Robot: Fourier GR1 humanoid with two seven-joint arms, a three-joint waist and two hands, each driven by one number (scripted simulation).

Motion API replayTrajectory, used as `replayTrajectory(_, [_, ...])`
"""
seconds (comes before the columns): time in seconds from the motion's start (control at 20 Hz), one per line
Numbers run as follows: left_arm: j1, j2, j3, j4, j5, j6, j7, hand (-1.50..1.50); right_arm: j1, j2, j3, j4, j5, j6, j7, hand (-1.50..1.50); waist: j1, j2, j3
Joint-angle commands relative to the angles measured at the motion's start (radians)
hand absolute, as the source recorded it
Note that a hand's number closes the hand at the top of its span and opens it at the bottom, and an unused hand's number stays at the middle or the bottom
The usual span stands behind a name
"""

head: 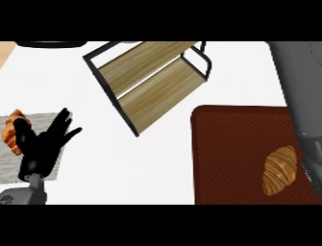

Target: Pick the cupcake from the tray and place it in the tiered shelf

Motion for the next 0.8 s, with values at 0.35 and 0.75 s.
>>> replayTrajectory(0.35, [-0.007,-0.002,0.008,0.063,-0.006,-0.028,-0.012,0.00,-0.064,0.035,0.020,0.315,0.132,-0.171,-0.230,1.50,0.000,0.007,-0.007])
replayTrajectory(0.75, [-0.021,-0.019,0.005,0.013,-0.017,0.010,0.071,0.00,-0.124,0.023,-0.020,0.425,0.124,-0.180,-0.354,1.50,-0.002,0.002,-0.006])
